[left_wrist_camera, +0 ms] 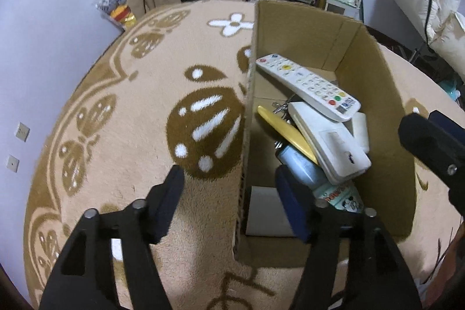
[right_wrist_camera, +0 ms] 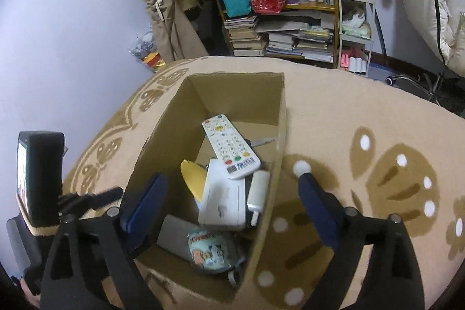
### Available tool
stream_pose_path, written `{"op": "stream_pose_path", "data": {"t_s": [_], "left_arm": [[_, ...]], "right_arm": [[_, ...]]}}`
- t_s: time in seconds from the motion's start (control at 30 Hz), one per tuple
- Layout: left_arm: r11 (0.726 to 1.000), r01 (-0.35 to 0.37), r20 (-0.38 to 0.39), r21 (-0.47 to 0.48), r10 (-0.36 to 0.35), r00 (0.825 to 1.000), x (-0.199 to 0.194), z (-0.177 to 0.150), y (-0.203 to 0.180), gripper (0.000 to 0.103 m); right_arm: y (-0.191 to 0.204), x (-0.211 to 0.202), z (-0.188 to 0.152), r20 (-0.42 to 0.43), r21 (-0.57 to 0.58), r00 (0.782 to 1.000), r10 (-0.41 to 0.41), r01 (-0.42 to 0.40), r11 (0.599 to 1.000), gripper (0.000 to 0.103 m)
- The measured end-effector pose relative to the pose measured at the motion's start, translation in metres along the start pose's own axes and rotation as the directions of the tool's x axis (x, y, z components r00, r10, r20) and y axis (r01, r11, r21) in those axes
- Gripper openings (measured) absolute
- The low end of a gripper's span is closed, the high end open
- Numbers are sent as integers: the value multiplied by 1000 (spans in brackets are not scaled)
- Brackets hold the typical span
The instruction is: Organize rigid objects
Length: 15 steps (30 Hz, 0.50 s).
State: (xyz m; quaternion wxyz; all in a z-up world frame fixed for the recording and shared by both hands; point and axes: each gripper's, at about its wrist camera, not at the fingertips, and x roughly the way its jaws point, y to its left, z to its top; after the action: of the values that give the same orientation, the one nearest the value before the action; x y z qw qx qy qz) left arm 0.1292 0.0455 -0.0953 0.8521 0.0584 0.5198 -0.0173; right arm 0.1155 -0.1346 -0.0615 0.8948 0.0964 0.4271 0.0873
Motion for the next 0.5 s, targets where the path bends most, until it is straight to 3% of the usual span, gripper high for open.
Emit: {"op": "stream_pose_path", "data": {"t_s": [0.23, 0.3, 0.5], "left_arm": [[997, -53, 47, 54, 50, 998, -20, -6, -8, 88], [996, -61, 83, 65, 55, 995, -28, -6, -10, 92], [996, -37, 151, 85, 24, 988, -47, -7, -16, 95]], "right_arm": [[-14, -22, -9, 16, 34, 998, -62, 61, 998, 99], [-17, -30, -11, 31, 41, 997, -71, 70, 997, 103], [-27, -49, -17, 47, 59, 995, -83, 80, 995, 103]]}}
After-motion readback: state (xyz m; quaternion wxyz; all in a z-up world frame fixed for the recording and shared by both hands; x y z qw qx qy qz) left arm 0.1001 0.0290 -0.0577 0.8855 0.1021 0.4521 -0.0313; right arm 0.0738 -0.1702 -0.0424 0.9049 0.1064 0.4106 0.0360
